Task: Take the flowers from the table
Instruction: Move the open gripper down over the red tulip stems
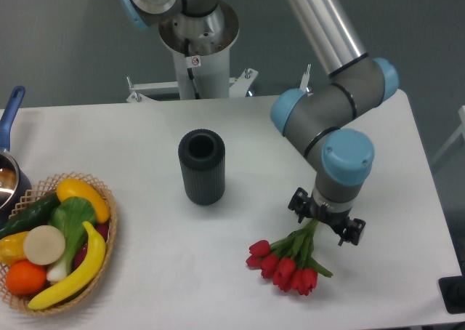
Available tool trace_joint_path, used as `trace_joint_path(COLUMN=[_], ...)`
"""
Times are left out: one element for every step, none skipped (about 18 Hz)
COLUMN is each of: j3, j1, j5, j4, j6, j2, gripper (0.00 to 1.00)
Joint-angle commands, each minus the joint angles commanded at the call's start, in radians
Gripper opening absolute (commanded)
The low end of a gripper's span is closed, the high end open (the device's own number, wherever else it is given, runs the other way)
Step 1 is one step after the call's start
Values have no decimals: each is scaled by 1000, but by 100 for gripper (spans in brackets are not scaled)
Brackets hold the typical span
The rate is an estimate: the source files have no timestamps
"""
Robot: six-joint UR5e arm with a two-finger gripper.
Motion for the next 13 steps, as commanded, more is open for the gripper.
trace_joint_path(j3=[6,5,5,6,8,9,18,18,17,17,18,18,17], j1=[-8,-8,-9,-14,-18,-20,-22,-22,-22,-22,-22,-22,-22], j5=[-3,-9,-9,-9,-9,-9,-11,-11,-11,-11,-11,-11,-11], j4=[2,2,2,2,3,3,3,3,2,3,3,3,3], j6=[-6,-6,-6,-6,-8,-8,-6,-6,-6,-6,-6,-8,-9], j2=[-9,-12,-17,-23,-29,-31,-41,-45,-45,-48,-51,-51,-51], gripper=[100,100,100,100,100,100,98,83,57,39,23,7,0])
